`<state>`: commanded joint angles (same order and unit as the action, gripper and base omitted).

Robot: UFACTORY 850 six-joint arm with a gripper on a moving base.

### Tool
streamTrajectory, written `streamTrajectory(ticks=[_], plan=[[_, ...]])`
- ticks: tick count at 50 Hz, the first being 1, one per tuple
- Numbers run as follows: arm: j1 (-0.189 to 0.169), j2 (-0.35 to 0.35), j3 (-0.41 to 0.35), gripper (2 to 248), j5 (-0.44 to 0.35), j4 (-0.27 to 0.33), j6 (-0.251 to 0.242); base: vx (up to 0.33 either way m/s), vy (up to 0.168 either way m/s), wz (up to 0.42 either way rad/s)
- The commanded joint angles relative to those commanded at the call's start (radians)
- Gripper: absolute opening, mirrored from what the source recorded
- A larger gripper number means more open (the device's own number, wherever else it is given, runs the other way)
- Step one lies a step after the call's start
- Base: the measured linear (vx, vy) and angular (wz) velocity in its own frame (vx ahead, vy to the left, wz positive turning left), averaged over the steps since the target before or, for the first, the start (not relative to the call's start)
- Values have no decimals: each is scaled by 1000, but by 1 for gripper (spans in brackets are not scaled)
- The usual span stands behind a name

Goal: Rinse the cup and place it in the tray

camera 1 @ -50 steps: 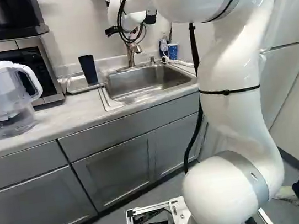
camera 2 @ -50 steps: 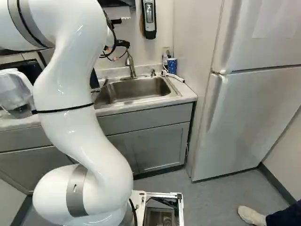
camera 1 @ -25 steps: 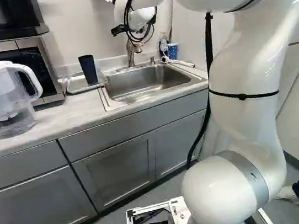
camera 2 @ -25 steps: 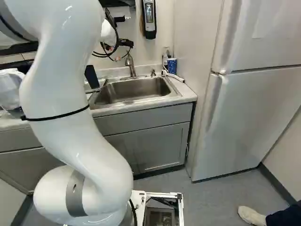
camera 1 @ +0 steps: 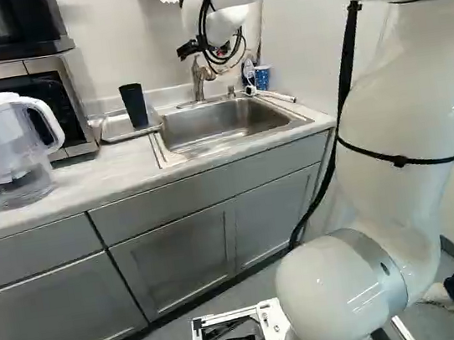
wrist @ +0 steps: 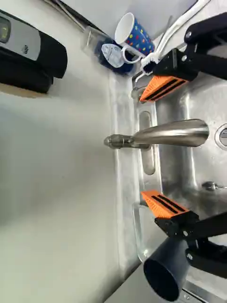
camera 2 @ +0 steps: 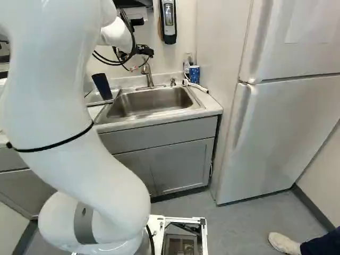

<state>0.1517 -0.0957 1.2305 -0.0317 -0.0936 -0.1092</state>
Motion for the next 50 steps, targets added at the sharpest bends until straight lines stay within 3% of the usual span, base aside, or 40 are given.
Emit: streamTrajectory(ticks=[12,35,50], plan=[[-16,65,-67,247,80,34,0,0,0,0],[-47,179,-180,247,307,170,0,0,0,0],[-48,182,-183,247,462,181,0,0,0,0]])
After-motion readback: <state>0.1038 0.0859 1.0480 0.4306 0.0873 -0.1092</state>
